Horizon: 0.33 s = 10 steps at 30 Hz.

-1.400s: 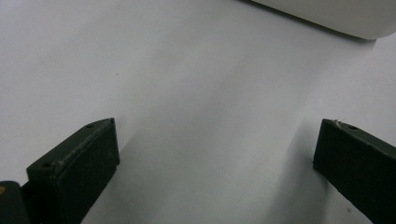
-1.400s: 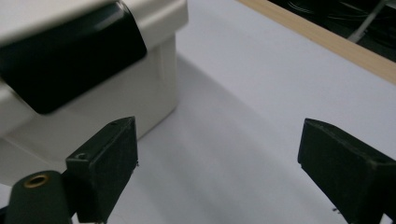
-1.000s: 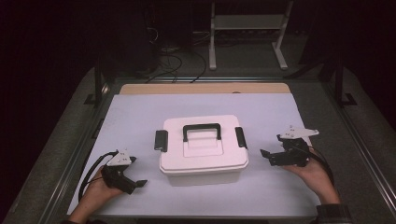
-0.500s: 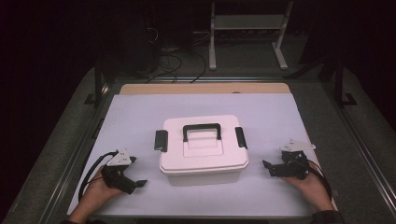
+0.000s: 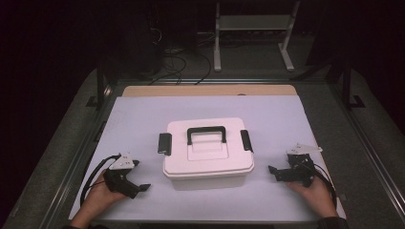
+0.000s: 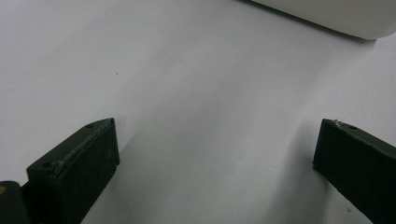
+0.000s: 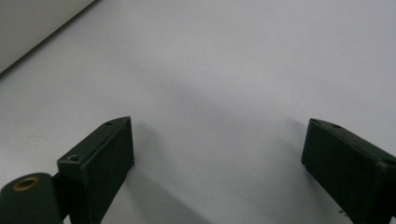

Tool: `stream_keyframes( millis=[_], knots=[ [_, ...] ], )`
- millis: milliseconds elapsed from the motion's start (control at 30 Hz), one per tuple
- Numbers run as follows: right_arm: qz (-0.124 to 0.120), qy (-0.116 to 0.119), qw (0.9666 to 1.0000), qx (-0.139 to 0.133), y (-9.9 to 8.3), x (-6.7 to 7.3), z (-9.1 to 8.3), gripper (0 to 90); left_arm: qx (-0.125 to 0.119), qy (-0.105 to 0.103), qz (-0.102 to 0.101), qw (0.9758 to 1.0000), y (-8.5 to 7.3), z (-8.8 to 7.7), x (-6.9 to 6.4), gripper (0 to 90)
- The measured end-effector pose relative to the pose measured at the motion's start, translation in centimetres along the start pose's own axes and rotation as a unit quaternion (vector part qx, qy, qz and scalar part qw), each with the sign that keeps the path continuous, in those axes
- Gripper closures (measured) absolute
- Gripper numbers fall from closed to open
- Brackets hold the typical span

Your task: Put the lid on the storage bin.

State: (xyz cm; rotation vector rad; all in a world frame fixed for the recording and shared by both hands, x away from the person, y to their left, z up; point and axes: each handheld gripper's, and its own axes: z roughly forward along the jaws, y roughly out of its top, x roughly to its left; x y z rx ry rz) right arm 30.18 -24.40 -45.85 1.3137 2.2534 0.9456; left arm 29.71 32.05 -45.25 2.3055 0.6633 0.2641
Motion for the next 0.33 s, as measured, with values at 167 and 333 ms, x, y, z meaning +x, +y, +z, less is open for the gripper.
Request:
stream_keyframes(
  millis=[167, 333],
  knots=[
    [0.0, -0.001, 1.0, 0.001, 0.0, 0.04, 0.01, 8.5, 0.0, 0.0, 0.0, 1.0, 0.0, 0.0, 0.0, 0.0],
    [0.0, -0.001, 1.0, 0.001, 0.0, 0.04, 0.01, 8.5, 0.0, 0.0, 0.0, 1.0, 0.0, 0.0, 0.0, 0.0]
  ],
)
